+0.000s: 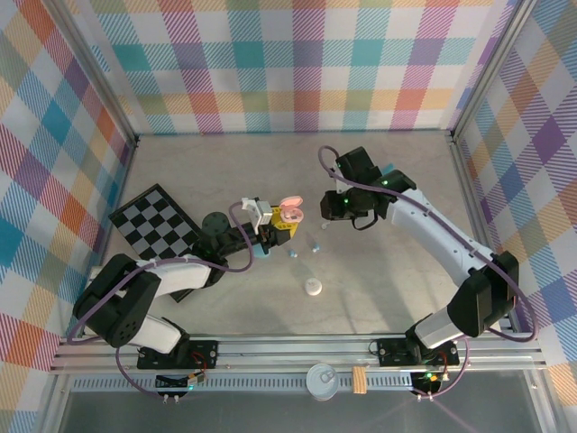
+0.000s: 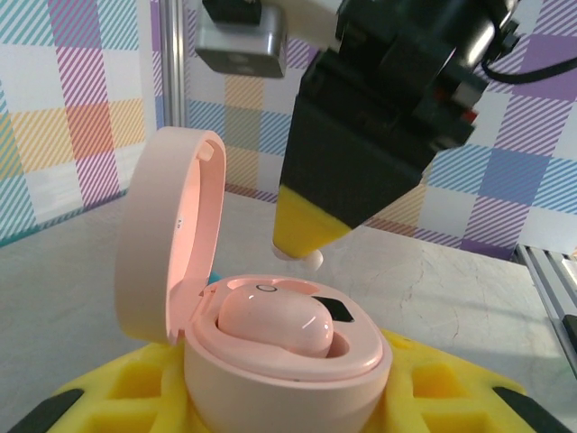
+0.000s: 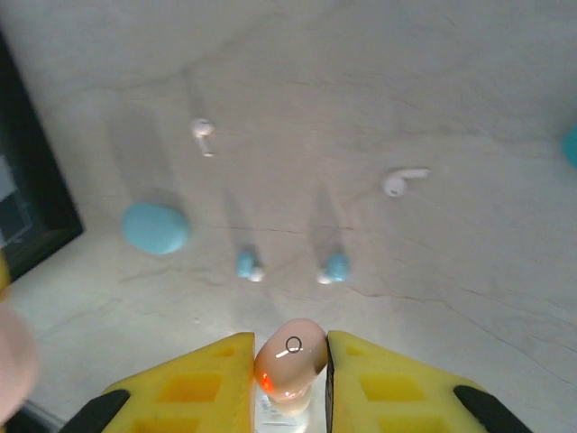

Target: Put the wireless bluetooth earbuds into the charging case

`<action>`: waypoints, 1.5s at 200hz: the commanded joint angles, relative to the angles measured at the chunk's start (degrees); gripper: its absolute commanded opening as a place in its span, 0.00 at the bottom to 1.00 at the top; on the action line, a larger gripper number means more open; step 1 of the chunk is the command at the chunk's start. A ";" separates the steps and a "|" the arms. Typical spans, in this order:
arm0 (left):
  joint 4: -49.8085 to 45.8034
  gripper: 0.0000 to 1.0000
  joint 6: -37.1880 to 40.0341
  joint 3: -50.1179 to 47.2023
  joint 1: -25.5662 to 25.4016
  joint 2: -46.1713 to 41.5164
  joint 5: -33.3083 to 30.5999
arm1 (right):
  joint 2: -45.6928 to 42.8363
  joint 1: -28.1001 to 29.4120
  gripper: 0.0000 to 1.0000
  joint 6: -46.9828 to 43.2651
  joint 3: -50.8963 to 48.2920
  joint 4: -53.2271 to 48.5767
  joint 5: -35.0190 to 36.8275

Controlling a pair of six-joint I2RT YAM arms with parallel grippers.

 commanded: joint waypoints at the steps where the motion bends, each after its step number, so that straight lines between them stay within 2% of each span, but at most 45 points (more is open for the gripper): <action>1: 0.26 0.32 0.81 1.52 0.50 -1.46 1.01 | -1.47 1.26 0.24 1.13 2.65 0.20 -4.04; 61: -0.67 0.32 0.61 2.16 0.41 -1.55 1.63 | -3.52 2.97 0.24 2.57 2.60 6.09 -15.54; 96: -0.67 0.32 0.08 2.52 0.06 -1.80 2.12 | -2.66 3.57 0.24 3.45 2.71 9.00 -19.25; 242: 0.50 0.32 -2.74 2.58 -0.55 -4.27 3.46 | -0.96 3.78 0.25 -0.54 1.61 10.97 -15.99; 300: 1.11 0.32 -3.15 2.58 -0.64 -4.52 3.13 | -1.57 3.83 0.26 -1.15 0.80 11.93 -17.89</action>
